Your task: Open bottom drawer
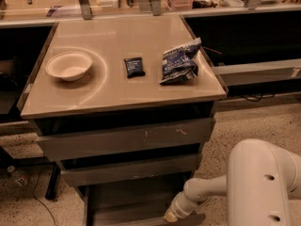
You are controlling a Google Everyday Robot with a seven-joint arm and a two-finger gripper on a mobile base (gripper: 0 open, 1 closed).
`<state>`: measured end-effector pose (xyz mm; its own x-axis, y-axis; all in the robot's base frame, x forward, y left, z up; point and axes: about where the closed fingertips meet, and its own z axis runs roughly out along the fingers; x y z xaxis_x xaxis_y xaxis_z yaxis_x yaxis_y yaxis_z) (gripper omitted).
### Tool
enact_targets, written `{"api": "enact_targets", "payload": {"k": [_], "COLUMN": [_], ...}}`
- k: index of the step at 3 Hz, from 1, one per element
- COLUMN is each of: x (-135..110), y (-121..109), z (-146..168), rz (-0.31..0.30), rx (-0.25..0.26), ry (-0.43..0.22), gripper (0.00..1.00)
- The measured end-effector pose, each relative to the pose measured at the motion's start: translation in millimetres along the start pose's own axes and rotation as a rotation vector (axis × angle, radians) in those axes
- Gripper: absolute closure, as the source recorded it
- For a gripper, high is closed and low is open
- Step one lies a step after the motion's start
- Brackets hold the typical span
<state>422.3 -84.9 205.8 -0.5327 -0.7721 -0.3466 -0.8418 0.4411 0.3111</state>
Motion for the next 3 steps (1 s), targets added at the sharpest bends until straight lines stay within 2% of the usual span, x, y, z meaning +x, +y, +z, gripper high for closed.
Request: {"api": "enact_targets", "payload": {"k": [1, 2, 3], "x": [0.7, 13.9, 13.9], "y": [1.9, 18.1, 18.1], "z": [-1.2, -0.2, -0.2], "rz": [0.001, 0.006, 0.006], "rx": [-0.002, -0.03, -0.03], "ry": [0.002, 0.023, 0.023], "gripper": [1.0, 1.0, 1.0]}}
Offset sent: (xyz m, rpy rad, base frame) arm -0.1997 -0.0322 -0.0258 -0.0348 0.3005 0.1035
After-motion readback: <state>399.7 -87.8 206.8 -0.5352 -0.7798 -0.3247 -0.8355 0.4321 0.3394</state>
